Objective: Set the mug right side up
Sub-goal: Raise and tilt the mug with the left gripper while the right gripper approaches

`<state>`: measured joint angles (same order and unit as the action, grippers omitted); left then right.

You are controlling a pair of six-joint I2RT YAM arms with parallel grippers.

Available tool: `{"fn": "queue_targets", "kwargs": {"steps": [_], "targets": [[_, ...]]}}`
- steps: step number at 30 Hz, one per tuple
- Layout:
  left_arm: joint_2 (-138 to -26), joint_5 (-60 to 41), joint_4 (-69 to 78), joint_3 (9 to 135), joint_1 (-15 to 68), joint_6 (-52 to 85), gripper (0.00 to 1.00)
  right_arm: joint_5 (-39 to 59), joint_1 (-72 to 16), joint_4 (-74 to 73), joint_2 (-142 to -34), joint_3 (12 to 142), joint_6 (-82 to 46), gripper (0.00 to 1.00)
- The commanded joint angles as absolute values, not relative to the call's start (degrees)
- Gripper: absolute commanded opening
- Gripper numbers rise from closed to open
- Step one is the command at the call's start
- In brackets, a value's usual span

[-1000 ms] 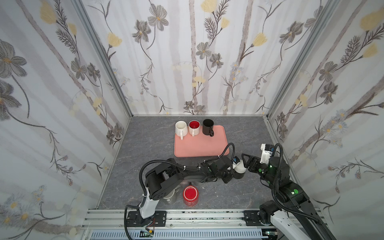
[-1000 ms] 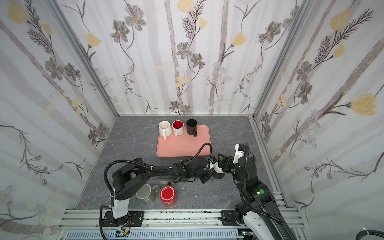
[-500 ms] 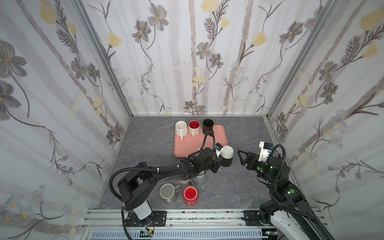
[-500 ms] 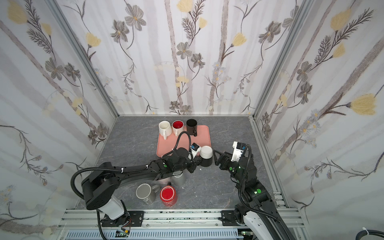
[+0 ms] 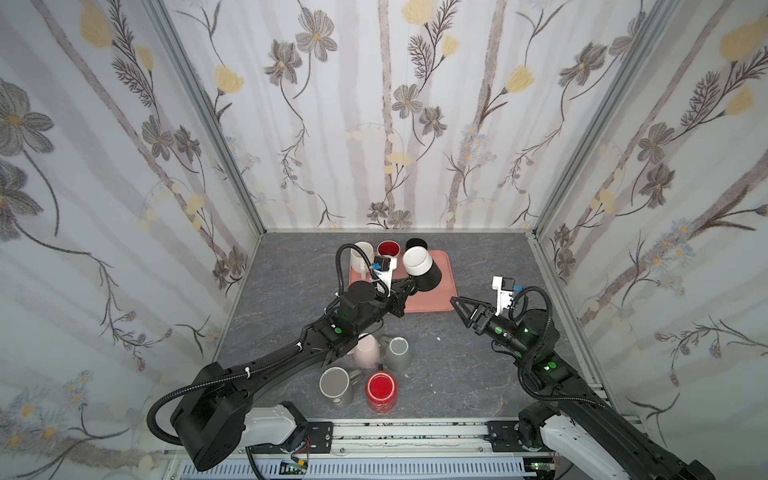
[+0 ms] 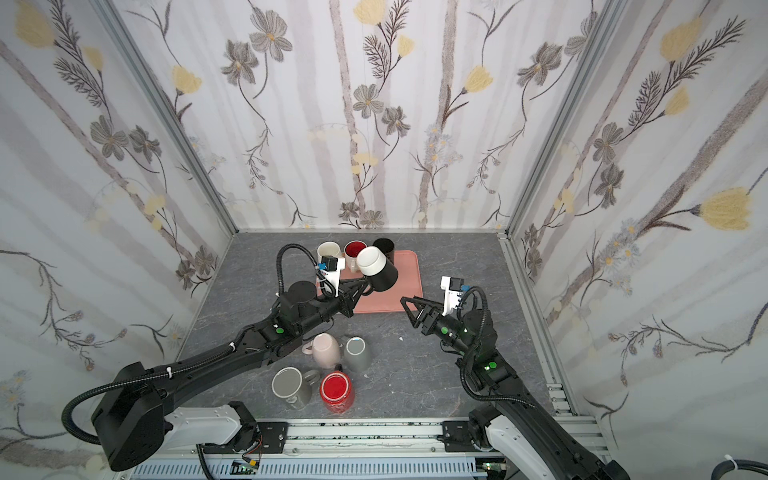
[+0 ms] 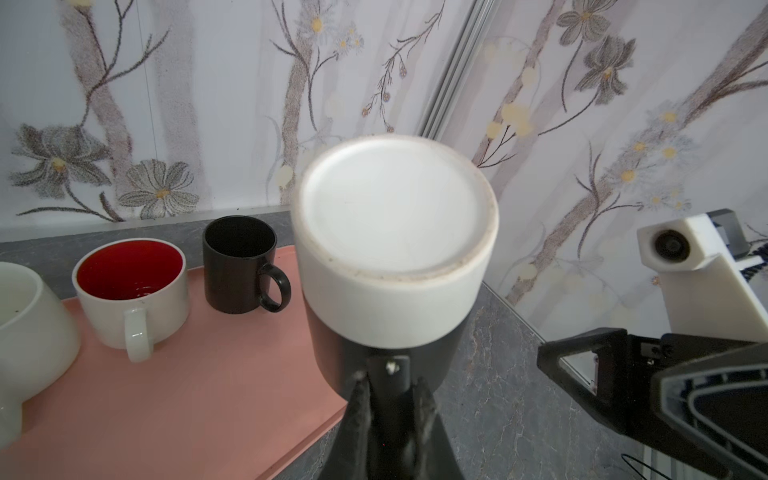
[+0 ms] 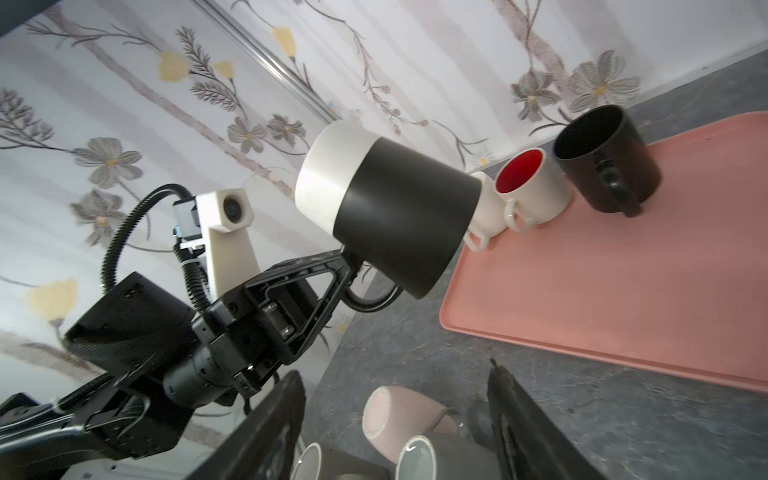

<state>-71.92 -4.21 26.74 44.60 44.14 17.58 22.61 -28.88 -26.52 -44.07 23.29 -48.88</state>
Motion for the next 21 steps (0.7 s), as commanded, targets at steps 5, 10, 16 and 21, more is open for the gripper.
{"fn": "queue_targets", "kwargs": {"steps": [5, 10, 16, 21], "targets": [[-68.5, -4.9, 42.4, 45.6, 42.5, 20.6, 0.00, 21.7, -37.5, -56.5, -53.7, 21.7, -60.0, 0.64], [-66.8, -7.8, 48.5, 45.5, 42.5, 23.9, 0.00, 21.5, -39.8, -72.3, -60.6, 23.0, -63.1, 0.63], [-65.1, -11.2, 56.5, 43.2, 42.5, 29.7, 0.00, 21.5, -41.0, -85.5, -68.5, 26.2, -65.7, 0.64], [-63.5, -13.5, 59.2, 42.7, 42.5, 32.1, 0.00, 22.2, -41.4, -92.0, -73.3, 29.8, -66.9, 0.64]]}}
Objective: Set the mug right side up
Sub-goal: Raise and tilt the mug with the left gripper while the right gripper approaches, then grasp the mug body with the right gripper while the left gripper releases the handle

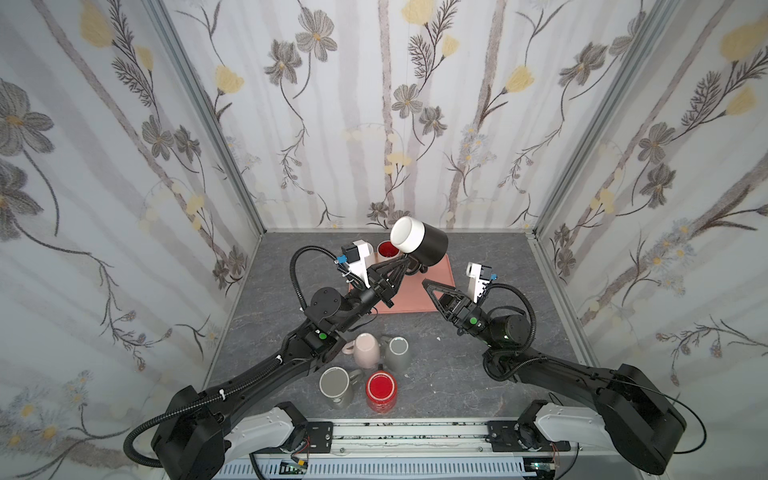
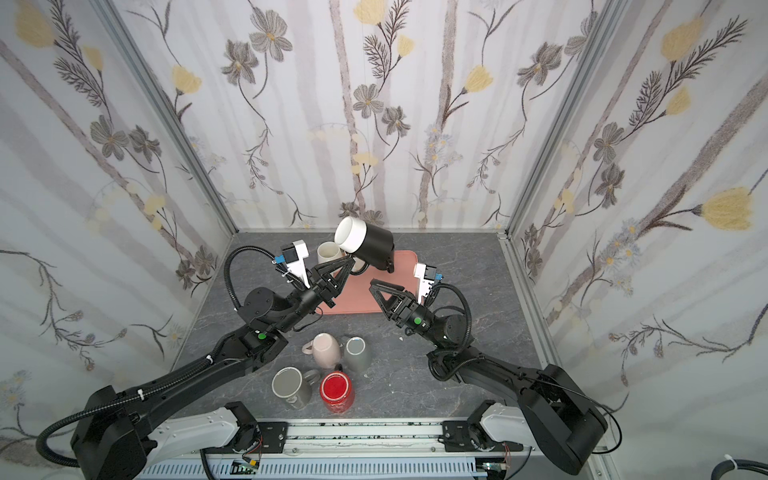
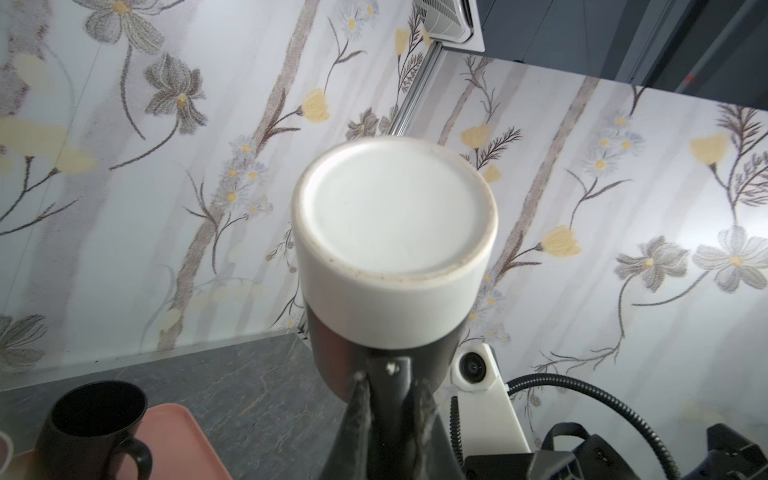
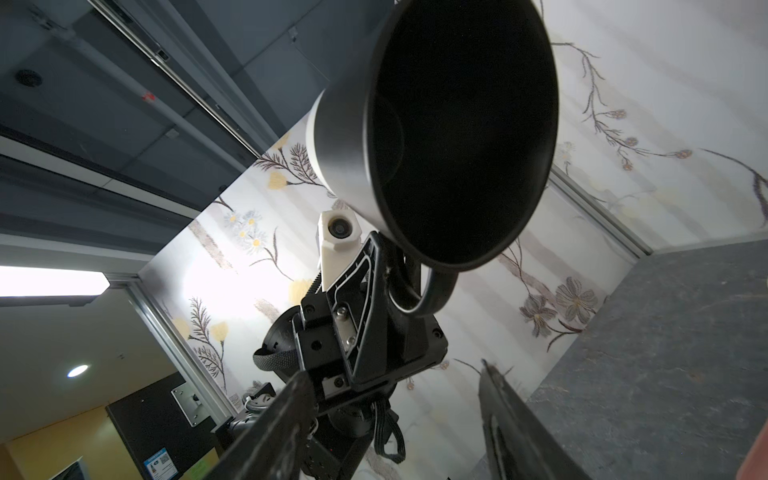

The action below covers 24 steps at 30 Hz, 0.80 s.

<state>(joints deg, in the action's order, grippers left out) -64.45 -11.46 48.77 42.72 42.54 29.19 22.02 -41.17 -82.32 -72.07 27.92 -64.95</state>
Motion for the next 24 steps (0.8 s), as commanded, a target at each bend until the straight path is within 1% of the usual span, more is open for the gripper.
{"fn": "queue_targets", "kwargs": {"steps": [1, 8, 13, 15, 18, 20, 22, 24], "targets": [[-63.3, -13.7, 59.7, 42.5, 42.5, 32.5, 0.00, 22.4, -41.6, -92.0, -74.0, 30.7, -66.6, 0.64], [-63.4, -14.8, 62.2, 41.8, 42.6, 35.5, 0.00, 22.9, -43.3, -91.6, -78.5, 36.5, -65.7, 0.62], [-63.5, -15.1, 63.0, 41.8, 42.9, 36.7, 0.00, 22.7, -43.9, -92.6, -81.0, 38.5, -65.6, 0.55], [-63.7, -15.4, 62.8, 42.0, 43.1, 36.8, 0.00, 22.5, -44.0, -93.1, -81.8, 39.3, -65.7, 0.48], [-63.8, -15.6, 62.1, 41.7, 43.2, 37.1, 0.00, 22.2, -44.1, -93.4, -82.4, 39.7, -65.9, 0.32], [-63.5, -14.9, 59.5, 42.0, 43.2, 37.2, 0.00, 22.0, -44.1, -93.3, -82.3, 39.7, -65.7, 0.18], [-63.0, -13.2, 55.9, 42.3, 43.2, 37.1, 0.00, 21.8, -44.1, -92.4, -81.8, 39.4, -65.4, 0.00], [-62.2, -10.7, 51.3, 42.7, 43.2, 36.6, 0.02, 21.1, -44.0, -90.4, -80.6, 38.6, -64.6, 0.00]]}}
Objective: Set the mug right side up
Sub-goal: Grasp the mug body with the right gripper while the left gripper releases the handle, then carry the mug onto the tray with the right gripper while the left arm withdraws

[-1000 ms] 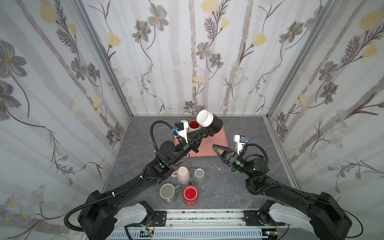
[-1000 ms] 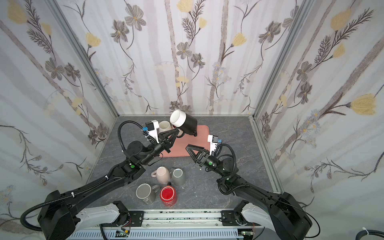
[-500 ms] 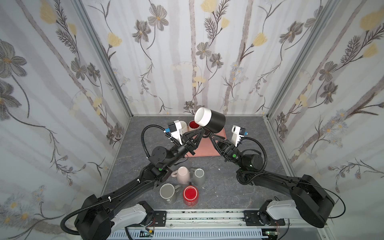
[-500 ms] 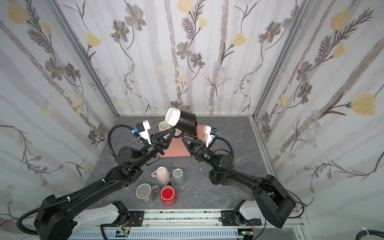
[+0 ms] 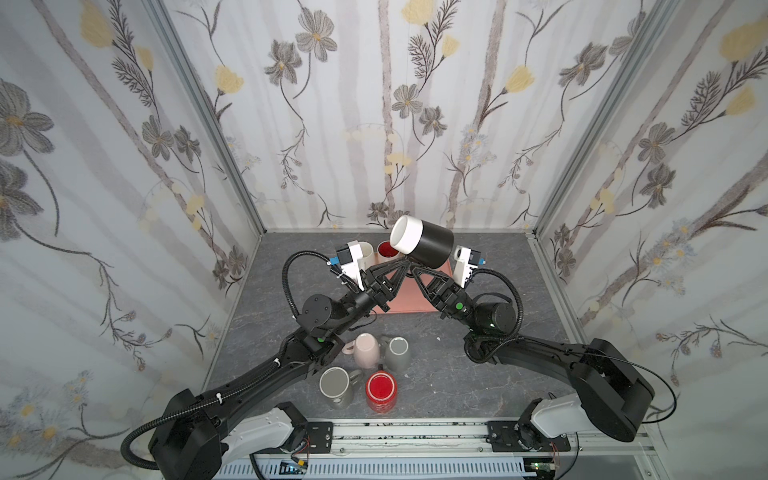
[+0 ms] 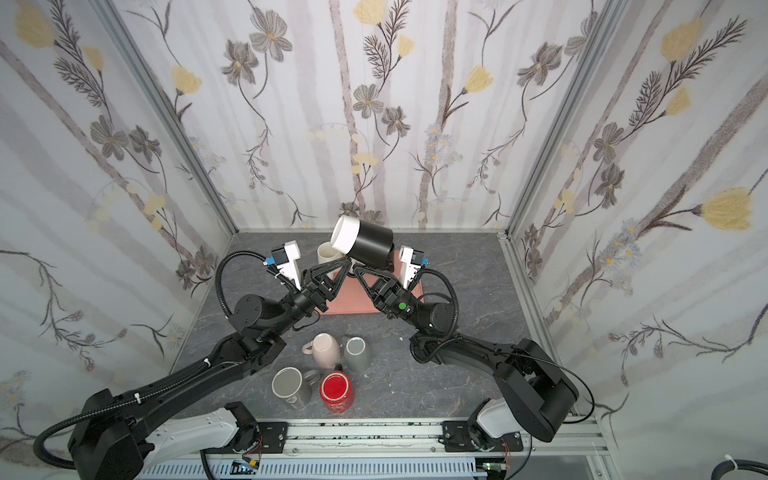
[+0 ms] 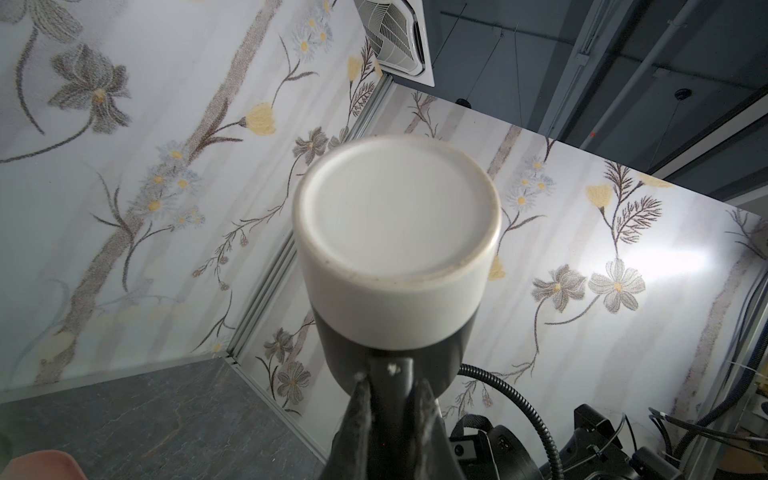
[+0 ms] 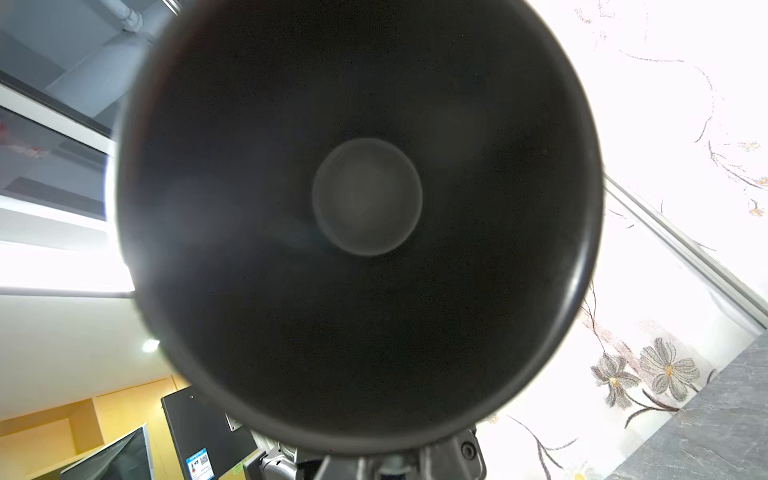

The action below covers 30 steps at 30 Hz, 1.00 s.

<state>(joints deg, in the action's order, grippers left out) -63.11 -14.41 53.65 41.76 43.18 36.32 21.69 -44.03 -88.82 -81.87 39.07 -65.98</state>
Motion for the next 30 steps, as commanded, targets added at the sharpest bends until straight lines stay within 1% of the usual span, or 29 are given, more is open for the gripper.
{"fn": "queue_targets", "kwargs": {"steps": [1, 2, 4, 5, 6, 9, 12, 14, 17, 21, 27, 30], "targets": [[-61.7, -9.6, 49.7, 42.5, 43.2, 36.4, 0.20, 20.3, -43.8, -89.0, -79.5, 37.8, -63.9, 0.00], [-61.1, -8.6, 48.9, 41.8, 43.2, 36.1, 0.46, 19.4, -43.4, -87.2, -78.2, 37.0, -63.2, 0.00], [-59.6, -6.6, 47.1, 40.5, 43.2, 35.6, 0.86, 17.6, -42.1, -80.9, -75.0, 35.5, -61.7, 0.00], [-58.5, -5.4, 45.7, 39.8, 43.2, 35.0, 0.97, 16.7, -41.1, -77.1, -72.9, 34.4, -60.6, 0.00], [-57.6, -4.5, 44.2, 39.3, 43.2, 34.5, 1.00, 15.9, -40.2, -72.5, -70.9, 33.8, -59.5, 0.00], [-53.8, -0.8, 39.5, 37.3, 43.1, 32.2, 1.00, 12.2, -37.0, -51.7, -64.2, 34.2, -53.9, 0.00], [-50.0, 4.1, 34.1, 35.5, 43.1, 29.9, 1.00, 7.2, -33.4, -24.0, -61.5, 39.7, -44.3, 0.00], [-47.9, 6.3, 31.1, 34.4, 43.0, 28.7, 1.00, 5.6, -29.7, -11.3, -63.1, 43.7, -39.6, 0.00], [-45.2, 10.2, 27.7, 32.6, 43.1, 28.1, 1.00, 5.4, -24.5, 1.8, -68.5, 50.0, -32.0, 0.00], [-42.4, 13.1, 25.9, 30.9, 43.0, 27.5, 1.00, 1.2, -21.9, 10.9, -77.6, 57.5, -23.5, 0.00], [-40.1, 15.3, 22.5, 29.9, 42.9, 27.6, 1.00, -4.5, -21.8, 18.9, -94.0, 71.9, -17.5, 0.00], [-38.4, 16.1, 21.6, 29.1, 42.9, 27.9, 1.00, -7.0, -21.9, 19.3, -99.4, 76.1, -16.3, 0.00]]}}
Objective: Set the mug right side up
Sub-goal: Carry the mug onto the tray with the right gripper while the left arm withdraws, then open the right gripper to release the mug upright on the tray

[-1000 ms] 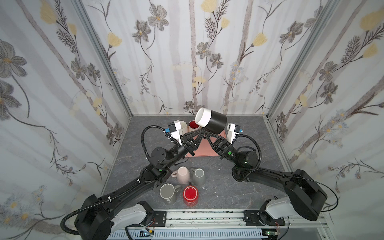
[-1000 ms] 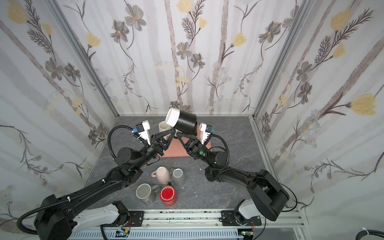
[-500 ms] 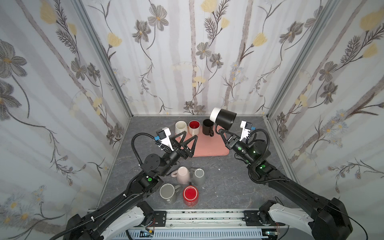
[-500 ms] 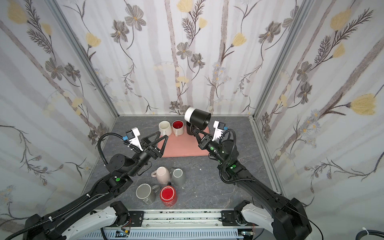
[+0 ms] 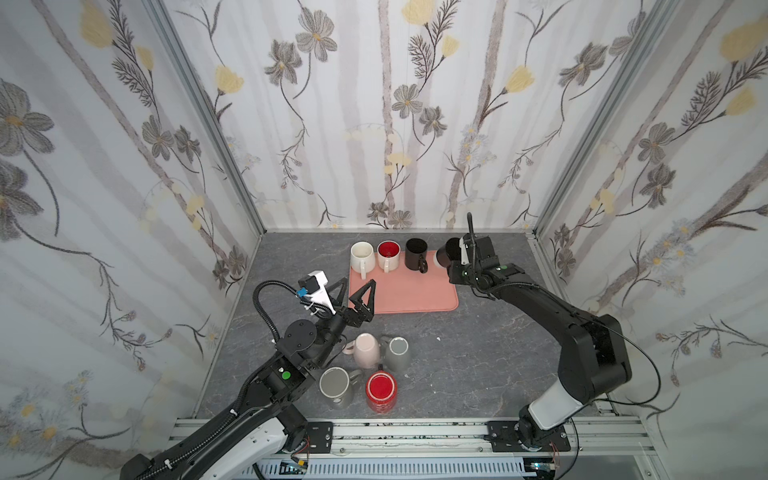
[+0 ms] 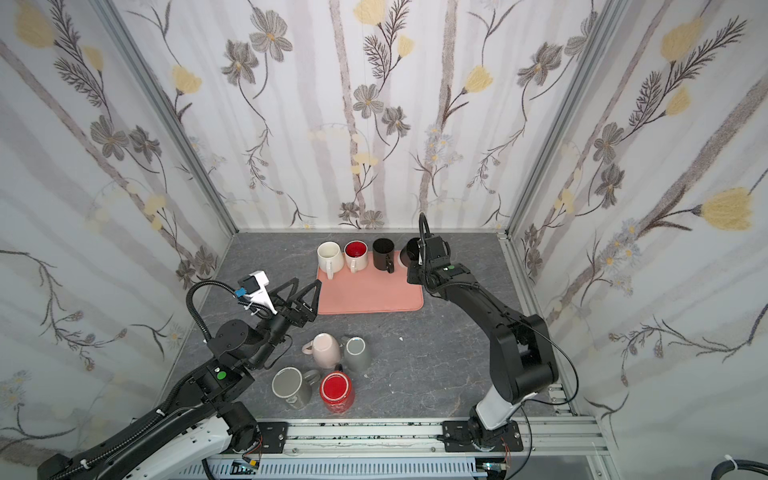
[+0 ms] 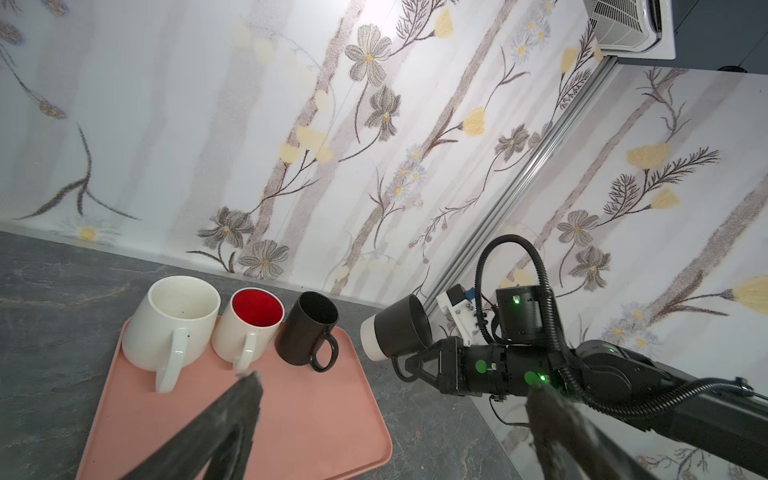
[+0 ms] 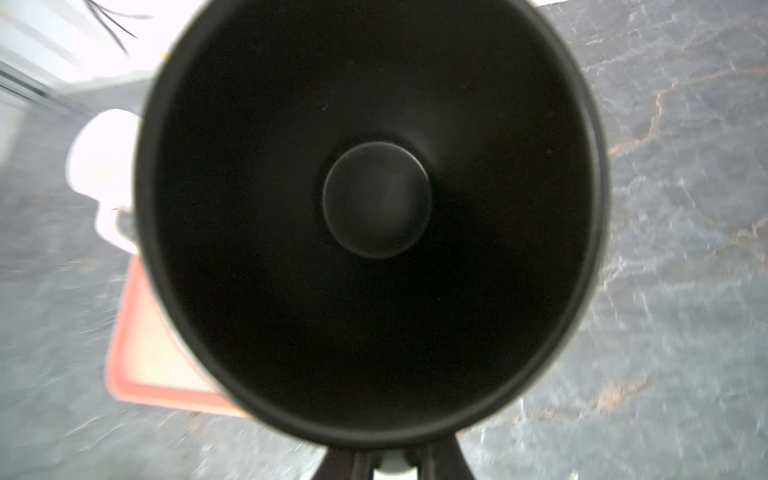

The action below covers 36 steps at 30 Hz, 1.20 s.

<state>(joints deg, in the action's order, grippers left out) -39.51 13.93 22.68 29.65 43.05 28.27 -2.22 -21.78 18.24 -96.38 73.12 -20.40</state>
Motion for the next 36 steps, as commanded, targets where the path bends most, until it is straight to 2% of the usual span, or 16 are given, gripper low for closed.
{"fn": "queue_targets", "kwargs": {"steps": [1, 12, 26, 27, 29, 31, 34, 36], "targets": [[-37.9, 16.3, 21.6, 28.7, 42.9, 27.9, 1.00, -7.6, -21.8, 19.7, -101.0, 77.3, -15.8, 0.00], [-35.6, 17.0, 20.4, 28.2, 42.9, 27.9, 1.00, -11.4, -22.2, 23.9, -115.2, 90.7, -13.5, 0.00], [-34.6, 17.2, 19.8, 28.2, 42.9, 28.1, 1.00, -13.1, -22.6, 27.2, -123.6, 99.6, -12.8, 0.00], [-34.6, 17.1, 19.6, 28.3, 42.9, 28.2, 1.00, -13.3, -22.6, 27.2, -123.9, 99.8, -12.9, 0.02], [-34.6, 17.0, 19.2, 28.4, 42.9, 28.2, 1.00, -13.6, -22.6, 27.3, -123.8, 99.8, -13.0, 0.13], [-34.5, 16.9, 19.1, 28.4, 42.9, 28.3, 1.00, -13.3, -22.5, 27.3, -123.4, 99.7, -13.1, 0.31], [-34.5, 16.8, 18.9, 28.4, 42.9, 28.3, 1.00, -12.4, -22.6, 27.1, -122.3, 99.6, -13.1, 0.51], [-34.5, 16.8, 18.7, 28.4, 42.9, 28.6, 1.00, -11.9, -22.6, 26.5, -121.0, 99.1, -13.1, 0.59]]}}
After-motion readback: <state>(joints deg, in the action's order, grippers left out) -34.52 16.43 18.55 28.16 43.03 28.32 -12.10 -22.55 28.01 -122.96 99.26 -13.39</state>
